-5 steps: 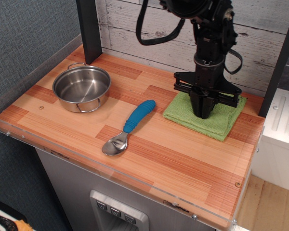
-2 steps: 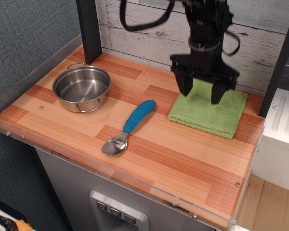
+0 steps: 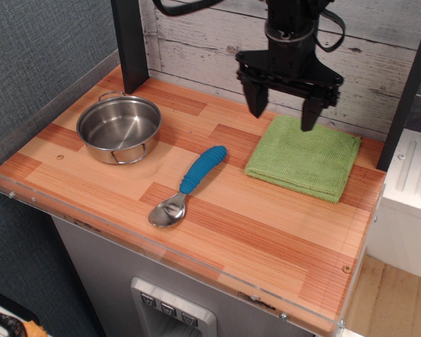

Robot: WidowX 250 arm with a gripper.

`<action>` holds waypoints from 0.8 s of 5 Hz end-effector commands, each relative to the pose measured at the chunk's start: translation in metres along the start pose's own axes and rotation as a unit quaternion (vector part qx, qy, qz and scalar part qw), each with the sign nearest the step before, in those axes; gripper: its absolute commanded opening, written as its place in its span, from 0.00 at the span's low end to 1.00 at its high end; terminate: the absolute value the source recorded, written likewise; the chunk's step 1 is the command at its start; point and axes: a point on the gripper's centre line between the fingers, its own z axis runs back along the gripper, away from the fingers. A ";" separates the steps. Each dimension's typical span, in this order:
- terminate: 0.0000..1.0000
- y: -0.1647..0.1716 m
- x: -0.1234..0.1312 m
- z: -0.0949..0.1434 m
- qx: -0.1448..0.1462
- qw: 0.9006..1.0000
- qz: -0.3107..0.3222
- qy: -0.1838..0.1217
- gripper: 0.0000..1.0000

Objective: Place the green cloth on the far edge of the table

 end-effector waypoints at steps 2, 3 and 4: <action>0.00 -0.020 -0.036 0.051 -0.022 1.000 -0.004 0.003 1.00; 0.00 -0.040 -0.053 0.059 -0.031 0.999 -0.025 0.001 1.00; 0.00 -0.061 -0.070 0.066 -0.040 0.998 -0.053 0.006 1.00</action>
